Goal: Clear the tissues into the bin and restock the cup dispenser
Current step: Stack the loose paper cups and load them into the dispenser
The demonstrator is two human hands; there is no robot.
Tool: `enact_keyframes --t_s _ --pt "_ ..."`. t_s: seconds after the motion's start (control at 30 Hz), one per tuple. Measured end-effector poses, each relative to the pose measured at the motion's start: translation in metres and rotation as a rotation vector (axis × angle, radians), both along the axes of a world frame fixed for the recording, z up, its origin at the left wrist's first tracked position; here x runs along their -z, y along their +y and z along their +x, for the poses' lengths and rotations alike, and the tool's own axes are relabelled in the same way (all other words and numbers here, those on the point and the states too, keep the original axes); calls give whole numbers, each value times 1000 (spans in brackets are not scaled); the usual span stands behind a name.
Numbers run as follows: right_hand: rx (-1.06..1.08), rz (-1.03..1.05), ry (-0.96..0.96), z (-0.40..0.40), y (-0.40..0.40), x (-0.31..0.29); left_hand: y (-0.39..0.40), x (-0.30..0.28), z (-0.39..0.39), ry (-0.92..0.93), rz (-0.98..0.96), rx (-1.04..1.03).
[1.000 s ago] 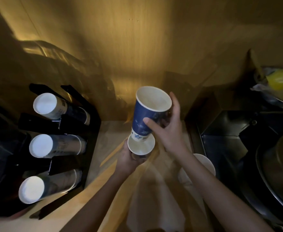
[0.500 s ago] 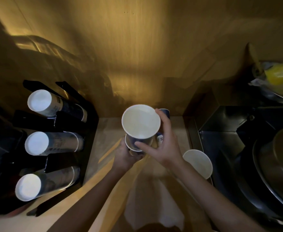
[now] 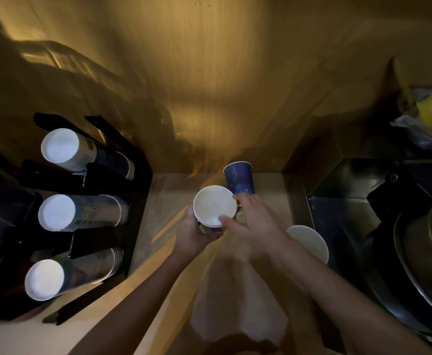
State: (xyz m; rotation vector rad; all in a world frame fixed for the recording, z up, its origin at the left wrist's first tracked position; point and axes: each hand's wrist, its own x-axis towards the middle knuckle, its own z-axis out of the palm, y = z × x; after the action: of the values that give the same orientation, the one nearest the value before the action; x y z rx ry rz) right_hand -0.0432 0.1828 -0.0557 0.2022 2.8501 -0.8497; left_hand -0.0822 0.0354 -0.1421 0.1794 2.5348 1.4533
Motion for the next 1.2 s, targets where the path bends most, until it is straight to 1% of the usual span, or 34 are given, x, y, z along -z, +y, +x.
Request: enact_keyframes --t_s 0.03,0.07,0.13,0.2,0.33,0.4,0.5,0.63,0.73,0.83,0.9,0.97,1.03,1.13,1.2 --pt "1 -14 -10 -8 6 -5 -1 2 -1 8 2 7" --pt "27 -70 -9 -18 13 -8 -1 3 -1 12 5 11" --pt "138 -172 41 -41 27 -7 -1 1 -3 12 10 5" --pt "258 -144 78 -68 38 6 -1 -2 -4 23 10 0" --pt "411 -193 -126 -107 45 54 -1 -6 -5 21 -11 1" --pt "433 -221 -219 -113 45 75 -2 -5 -6 19 -18 1" --pt "469 -309 -297 -106 44 93 -1 -4 -7 18 -25 0" --pt "502 -376 -317 -100 46 108 0 -4 -7 19 -25 -22" --pt "469 -401 -352 -101 49 105 0 -5 -6 25 -16 -20" --pt "437 -487 -363 -99 49 82 1 -5 -6 16 -21 -31" --pt "392 -519 -332 -97 52 63 1 -2 -6 14 -18 -46" --pt "328 -533 -258 -95 54 36 1 0 -6 14 -14 -37" --pt "283 -560 -139 -94 55 7 1 1 -7 7 -3 -34" --pt "278 -633 85 -82 46 -32 1 0 -7 3 4 -19" --pt "258 -713 196 -68 36 -50 1 -1 -6 3 8 -10"
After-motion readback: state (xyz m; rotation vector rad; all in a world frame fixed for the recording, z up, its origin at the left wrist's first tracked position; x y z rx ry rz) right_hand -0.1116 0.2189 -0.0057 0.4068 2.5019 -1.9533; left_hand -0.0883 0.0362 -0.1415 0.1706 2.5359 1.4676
